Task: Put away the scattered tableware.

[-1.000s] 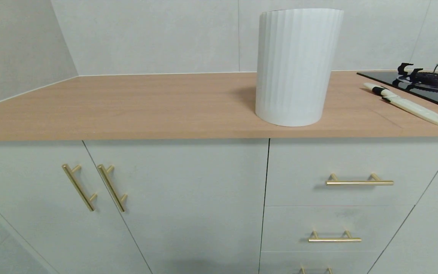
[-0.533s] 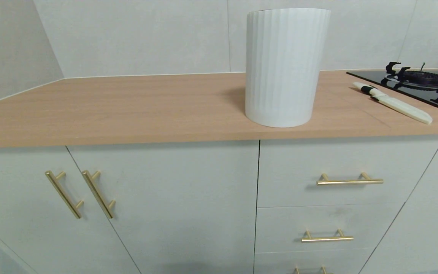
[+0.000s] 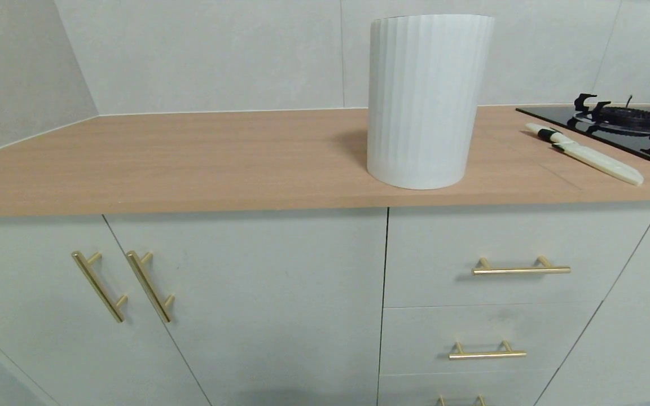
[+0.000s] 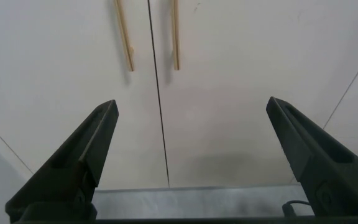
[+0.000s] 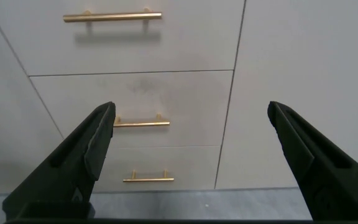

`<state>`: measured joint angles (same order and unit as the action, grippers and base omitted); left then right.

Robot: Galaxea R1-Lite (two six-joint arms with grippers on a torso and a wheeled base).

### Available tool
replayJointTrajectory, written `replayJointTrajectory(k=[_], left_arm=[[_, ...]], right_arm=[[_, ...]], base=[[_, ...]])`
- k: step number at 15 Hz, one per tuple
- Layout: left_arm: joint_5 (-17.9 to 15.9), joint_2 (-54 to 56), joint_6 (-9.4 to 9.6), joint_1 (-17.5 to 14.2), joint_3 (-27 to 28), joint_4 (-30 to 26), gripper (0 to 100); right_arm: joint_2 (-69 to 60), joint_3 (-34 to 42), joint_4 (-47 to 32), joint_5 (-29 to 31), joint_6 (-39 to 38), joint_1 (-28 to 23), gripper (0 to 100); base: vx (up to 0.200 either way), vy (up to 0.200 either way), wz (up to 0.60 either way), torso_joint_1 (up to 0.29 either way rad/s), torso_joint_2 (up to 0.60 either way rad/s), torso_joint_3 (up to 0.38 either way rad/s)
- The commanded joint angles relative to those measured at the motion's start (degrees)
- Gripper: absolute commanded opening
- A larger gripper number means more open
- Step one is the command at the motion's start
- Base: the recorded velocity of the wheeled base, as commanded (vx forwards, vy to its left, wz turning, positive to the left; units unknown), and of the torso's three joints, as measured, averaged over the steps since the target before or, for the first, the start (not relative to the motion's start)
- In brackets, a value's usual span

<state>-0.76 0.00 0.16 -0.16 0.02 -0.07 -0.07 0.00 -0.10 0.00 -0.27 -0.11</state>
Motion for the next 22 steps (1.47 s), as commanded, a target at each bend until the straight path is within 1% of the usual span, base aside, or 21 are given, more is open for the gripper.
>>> replayJointTrajectory(k=[1, 4, 10, 14, 22], left_arm=[[0.0, -0.1, 0.02, 0.0, 0.1, 0.0, 100], [0.1, -0.1, -0.07, 0.0, 0.1, 0.0, 100], [0.1, -0.1, -0.07, -0.1, 0.0, 0.0, 100], [0.0, -0.1, -0.07, 0.0, 0.1, 0.0, 100], [0.1, -0.1, 0.02, 0.0, 0.1, 0.0, 100]], right_arm=[[0.1, 0.0, 0.0, 0.0, 0.0, 0.0, 100], [0.1, 0.0, 0.0, 0.0, 0.0, 0.0, 100], [0.2, 0.0, 0.0, -0.1, 0.2, 0.0, 100], [0.1, 0.0, 0.0, -0.1, 0.2, -0.1, 100], [0.1, 0.0, 0.0, -0.1, 0.2, 0.0, 100]], base=[[0.0, -0.2, 0.0, 0.002, 0.0, 0.002], [0.0, -0.2, 0.0, 0.004, 0.01, 0.004], [0.0, 0.0, 0.0, 0.0, 0.0, 0.0], [0.2, 0.0, 0.0, -0.002, 0.0, 0.006], [0.0, 0.0, 0.0, 0.0, 0.0, 0.0]])
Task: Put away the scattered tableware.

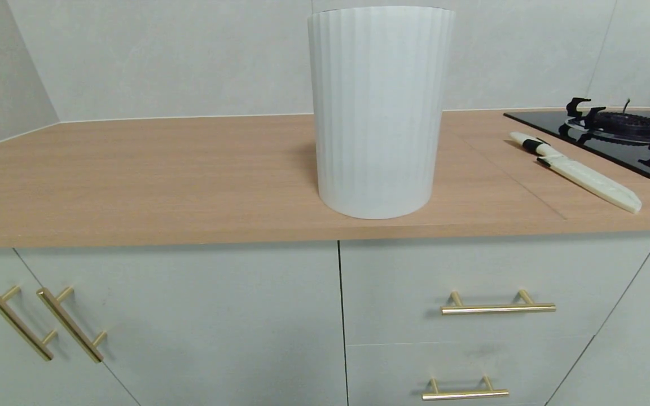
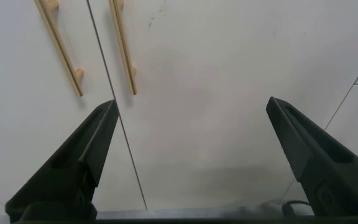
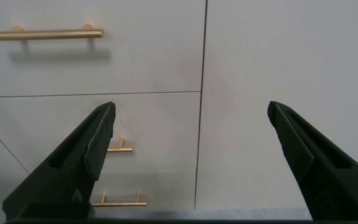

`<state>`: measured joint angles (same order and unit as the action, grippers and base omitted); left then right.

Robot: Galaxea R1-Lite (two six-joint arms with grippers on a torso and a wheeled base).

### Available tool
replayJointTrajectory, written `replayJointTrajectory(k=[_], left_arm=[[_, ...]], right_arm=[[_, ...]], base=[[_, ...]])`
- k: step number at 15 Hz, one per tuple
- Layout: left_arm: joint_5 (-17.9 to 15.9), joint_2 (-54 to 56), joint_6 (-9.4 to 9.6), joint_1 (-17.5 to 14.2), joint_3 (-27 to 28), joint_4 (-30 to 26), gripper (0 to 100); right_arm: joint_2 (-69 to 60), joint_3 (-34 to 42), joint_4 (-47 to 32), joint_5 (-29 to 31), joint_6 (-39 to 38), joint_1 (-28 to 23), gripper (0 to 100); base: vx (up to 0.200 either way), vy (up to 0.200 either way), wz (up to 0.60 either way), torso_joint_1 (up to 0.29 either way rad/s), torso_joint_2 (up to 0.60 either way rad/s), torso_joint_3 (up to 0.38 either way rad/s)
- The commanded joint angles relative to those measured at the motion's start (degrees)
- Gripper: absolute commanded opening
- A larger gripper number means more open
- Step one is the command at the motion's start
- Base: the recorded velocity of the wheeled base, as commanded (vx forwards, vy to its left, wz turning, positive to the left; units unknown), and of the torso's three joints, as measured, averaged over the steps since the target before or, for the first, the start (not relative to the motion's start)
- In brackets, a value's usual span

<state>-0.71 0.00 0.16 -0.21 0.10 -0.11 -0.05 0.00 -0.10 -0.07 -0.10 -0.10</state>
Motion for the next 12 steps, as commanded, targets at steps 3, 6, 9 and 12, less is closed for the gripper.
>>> replayJointTrajectory(k=[3, 6, 9, 12], left_arm=[[0.0, -0.1, 0.02, -0.1, 0.0, 0.0, 100], [0.0, -0.1, 0.02, -0.1, 0.0, 0.0, 100], [-0.1, -0.1, 0.02, 0.0, 0.0, 0.0, 100], [0.0, -0.1, 0.02, 0.0, 0.0, 0.0, 100]], right_arm=[[0.0, 0.0, 0.0, 0.0, 0.0, -0.1, 100], [0.0, 0.0, 0.0, 0.0, 0.0, 0.0, 100], [0.0, 0.0, 0.0, 0.0, 0.0, 0.0, 100], [0.0, 0.0, 0.0, 0.0, 0.0, 0.0, 100]], base=[[0.0, 0.0, 0.0, 0.0, 0.0, 0.0], [0.0, 0.0, 0.0, 0.016, -0.12, -0.096], [0.0, 0.0, 0.0, 0.105, -0.22, -0.299], [0.0, 0.0, 0.0, 0.126, -0.56, -0.303]])
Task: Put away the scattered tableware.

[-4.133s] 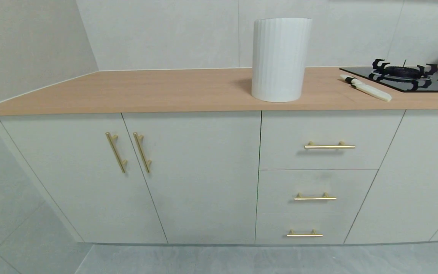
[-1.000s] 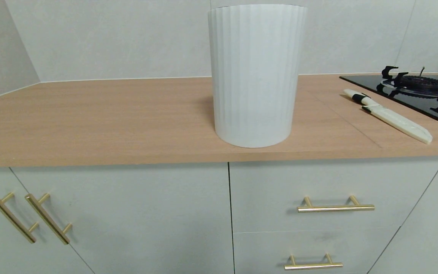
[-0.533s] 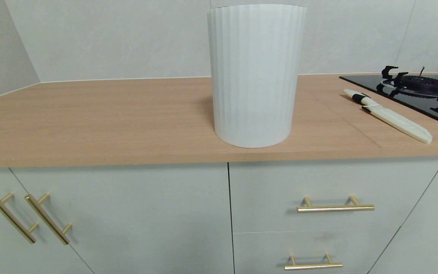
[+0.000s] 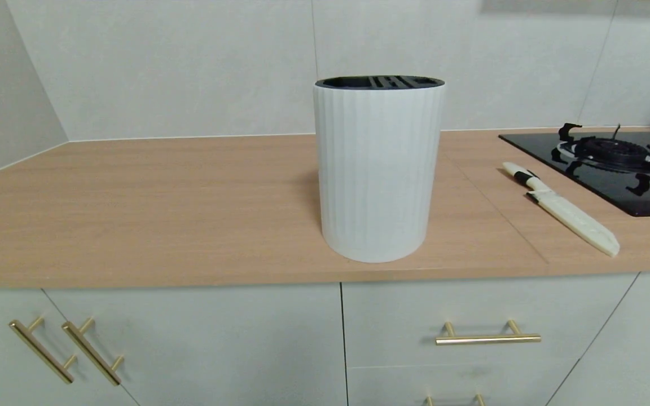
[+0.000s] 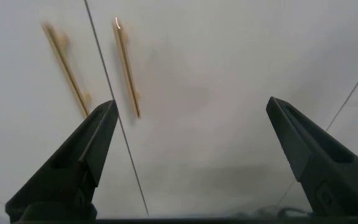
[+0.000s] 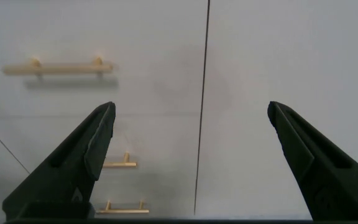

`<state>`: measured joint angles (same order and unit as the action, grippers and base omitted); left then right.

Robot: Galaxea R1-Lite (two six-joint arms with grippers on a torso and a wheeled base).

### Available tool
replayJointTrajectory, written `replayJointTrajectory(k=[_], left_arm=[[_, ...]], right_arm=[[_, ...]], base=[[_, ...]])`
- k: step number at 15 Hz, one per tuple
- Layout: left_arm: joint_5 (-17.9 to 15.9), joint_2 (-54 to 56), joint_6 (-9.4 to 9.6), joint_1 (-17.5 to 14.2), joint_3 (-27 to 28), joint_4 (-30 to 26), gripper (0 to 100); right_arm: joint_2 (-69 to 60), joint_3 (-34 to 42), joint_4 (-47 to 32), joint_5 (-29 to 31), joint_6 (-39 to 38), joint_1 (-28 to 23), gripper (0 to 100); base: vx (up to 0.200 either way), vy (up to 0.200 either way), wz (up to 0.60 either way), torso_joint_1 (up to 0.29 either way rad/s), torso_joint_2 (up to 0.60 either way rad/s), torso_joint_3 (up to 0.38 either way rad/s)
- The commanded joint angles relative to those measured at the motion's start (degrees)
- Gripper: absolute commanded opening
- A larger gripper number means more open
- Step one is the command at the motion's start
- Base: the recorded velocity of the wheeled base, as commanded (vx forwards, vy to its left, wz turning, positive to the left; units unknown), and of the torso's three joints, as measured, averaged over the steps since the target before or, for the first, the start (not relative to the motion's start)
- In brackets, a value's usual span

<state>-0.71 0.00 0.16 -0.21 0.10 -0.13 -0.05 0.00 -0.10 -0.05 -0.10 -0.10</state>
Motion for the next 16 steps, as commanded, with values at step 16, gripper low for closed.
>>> replayJointTrajectory(k=[16], left_arm=[[0.0, -0.1, 0.02, -0.1, 0.0, 0.0, 100]], right_arm=[[0.0, 0.0, 0.0, 0.0, 0.1, -0.1, 100]], base=[[0.0, 0.0, 0.0, 0.192, -0.49, -0.293]])
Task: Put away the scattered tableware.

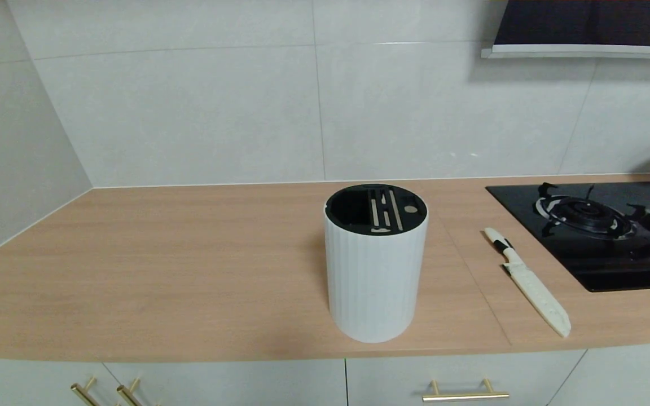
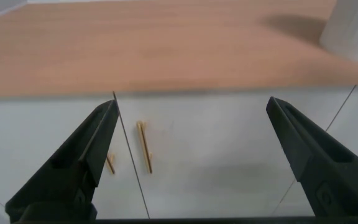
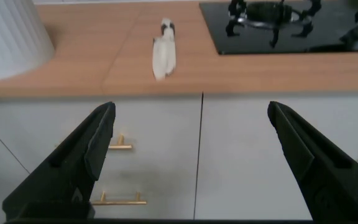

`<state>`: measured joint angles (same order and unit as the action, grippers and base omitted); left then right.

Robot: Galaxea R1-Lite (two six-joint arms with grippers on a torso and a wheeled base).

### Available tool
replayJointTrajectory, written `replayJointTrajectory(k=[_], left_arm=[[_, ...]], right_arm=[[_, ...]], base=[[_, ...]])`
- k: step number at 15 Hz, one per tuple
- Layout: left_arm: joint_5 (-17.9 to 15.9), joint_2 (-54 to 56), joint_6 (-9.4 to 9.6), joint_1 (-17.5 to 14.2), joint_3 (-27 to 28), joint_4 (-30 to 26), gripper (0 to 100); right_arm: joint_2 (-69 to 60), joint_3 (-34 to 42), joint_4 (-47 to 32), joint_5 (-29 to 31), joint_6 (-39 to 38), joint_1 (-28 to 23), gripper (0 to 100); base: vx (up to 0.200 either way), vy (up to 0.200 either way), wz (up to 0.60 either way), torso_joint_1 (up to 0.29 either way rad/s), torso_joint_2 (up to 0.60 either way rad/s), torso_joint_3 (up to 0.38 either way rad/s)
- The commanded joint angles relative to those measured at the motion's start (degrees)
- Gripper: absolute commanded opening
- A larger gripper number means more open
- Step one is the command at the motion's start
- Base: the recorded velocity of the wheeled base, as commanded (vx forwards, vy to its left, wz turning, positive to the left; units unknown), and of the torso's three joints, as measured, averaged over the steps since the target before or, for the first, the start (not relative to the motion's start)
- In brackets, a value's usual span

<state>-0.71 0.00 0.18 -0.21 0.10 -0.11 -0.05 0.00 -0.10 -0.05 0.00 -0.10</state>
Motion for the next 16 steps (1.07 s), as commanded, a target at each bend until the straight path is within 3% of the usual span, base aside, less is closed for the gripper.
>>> replayJointTrajectory(k=[1, 11, 16], left_arm=[[0.0, -0.1, -0.01, 0.0, 0.0, 0.0, 100], [0.0, -0.1, -0.01, -0.1, 0.0, 0.0, 100], [0.0, -0.1, -0.01, 0.0, 0.0, 0.0, 100]], right_arm=[[0.0, 0.0, 0.0, 0.0, 0.0, 0.0, 100], [0.0, 0.0, 0.0, 0.0, 0.0, 0.0, 100], [0.0, 0.0, 0.0, 0.0, 0.0, 0.0, 100]], base=[[0.0, 0.0, 0.0, 0.232, -0.53, -0.3], [0.0, 0.0, 0.0, 0.259, -0.57, -0.308], [0.0, 0.0, 0.0, 0.132, -0.27, -0.147]])
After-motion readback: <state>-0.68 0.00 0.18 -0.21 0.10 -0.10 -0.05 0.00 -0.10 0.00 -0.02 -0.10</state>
